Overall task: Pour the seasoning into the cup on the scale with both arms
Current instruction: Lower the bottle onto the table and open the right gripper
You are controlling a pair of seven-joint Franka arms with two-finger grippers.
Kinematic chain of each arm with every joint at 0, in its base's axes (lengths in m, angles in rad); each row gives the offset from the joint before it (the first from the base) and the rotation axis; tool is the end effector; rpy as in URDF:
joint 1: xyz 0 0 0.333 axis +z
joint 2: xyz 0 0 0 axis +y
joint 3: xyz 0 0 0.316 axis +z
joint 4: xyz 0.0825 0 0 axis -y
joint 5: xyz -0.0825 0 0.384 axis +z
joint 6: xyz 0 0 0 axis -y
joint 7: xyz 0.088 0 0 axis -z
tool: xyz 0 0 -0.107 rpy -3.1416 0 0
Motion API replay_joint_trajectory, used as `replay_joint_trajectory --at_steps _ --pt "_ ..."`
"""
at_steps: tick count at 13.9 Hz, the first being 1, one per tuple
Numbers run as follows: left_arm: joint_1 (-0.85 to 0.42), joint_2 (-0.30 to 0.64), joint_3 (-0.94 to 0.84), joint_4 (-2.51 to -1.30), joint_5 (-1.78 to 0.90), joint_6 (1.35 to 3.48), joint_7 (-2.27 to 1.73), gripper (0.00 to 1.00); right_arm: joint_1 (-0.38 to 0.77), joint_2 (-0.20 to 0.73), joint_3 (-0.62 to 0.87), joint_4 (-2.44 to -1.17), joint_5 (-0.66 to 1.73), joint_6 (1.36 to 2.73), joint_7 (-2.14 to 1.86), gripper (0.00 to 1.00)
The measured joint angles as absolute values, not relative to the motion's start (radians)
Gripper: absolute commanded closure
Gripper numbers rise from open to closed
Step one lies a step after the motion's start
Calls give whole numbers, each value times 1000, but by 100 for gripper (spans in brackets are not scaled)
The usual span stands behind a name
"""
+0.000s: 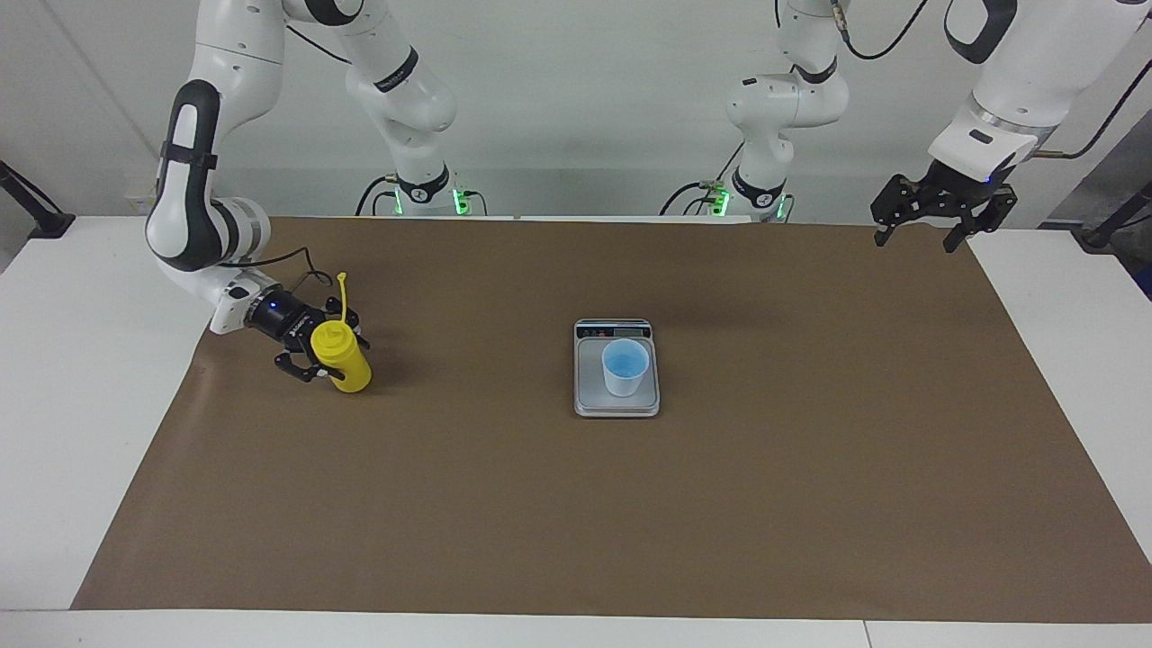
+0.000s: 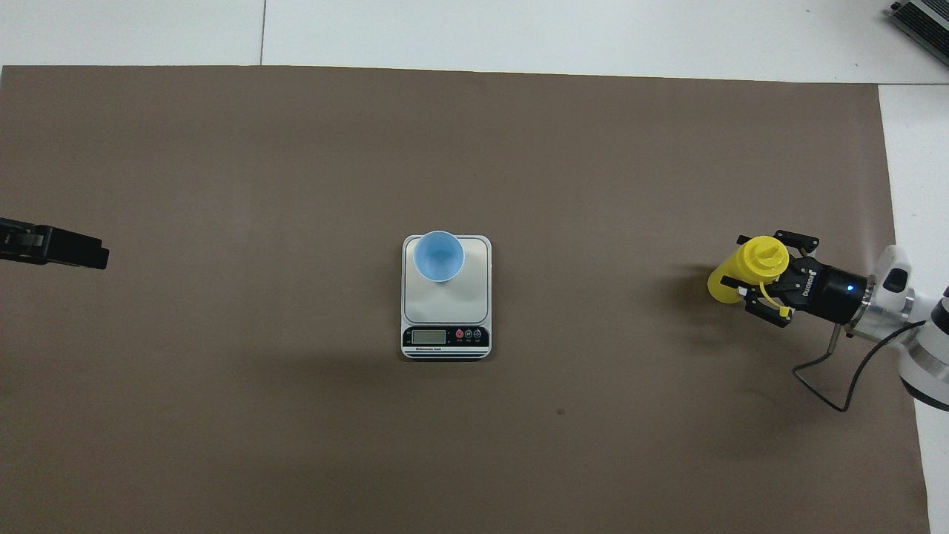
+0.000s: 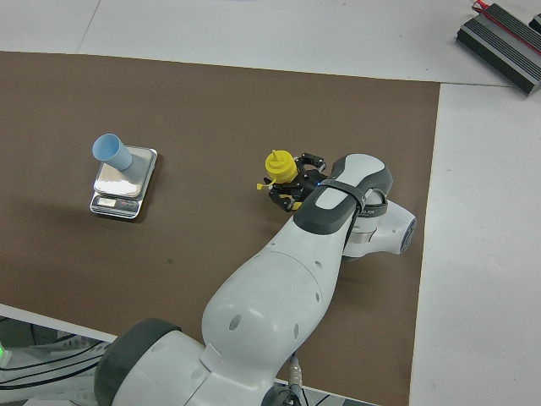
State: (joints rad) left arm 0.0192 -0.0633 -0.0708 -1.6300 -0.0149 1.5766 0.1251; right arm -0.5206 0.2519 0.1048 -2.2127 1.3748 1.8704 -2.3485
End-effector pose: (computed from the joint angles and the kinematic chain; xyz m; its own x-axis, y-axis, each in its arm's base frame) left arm 0.5342 -0.0304 0.6315 0.9844 -0.1756 0.0110 -0.1757 -0.9844 0.0091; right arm 0.5102 -0.1437 0.2740 0.2133 0.2524 0.9438 0.8813 -0.4667 -0.0743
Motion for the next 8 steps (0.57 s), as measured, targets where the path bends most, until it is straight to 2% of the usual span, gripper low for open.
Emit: replay_joint_trajectory --at_steps 8 --pt "19 -63 -71 -1630 -15 1577 125 0 -548 247 104 -2214 1335 1862 -2348 0"
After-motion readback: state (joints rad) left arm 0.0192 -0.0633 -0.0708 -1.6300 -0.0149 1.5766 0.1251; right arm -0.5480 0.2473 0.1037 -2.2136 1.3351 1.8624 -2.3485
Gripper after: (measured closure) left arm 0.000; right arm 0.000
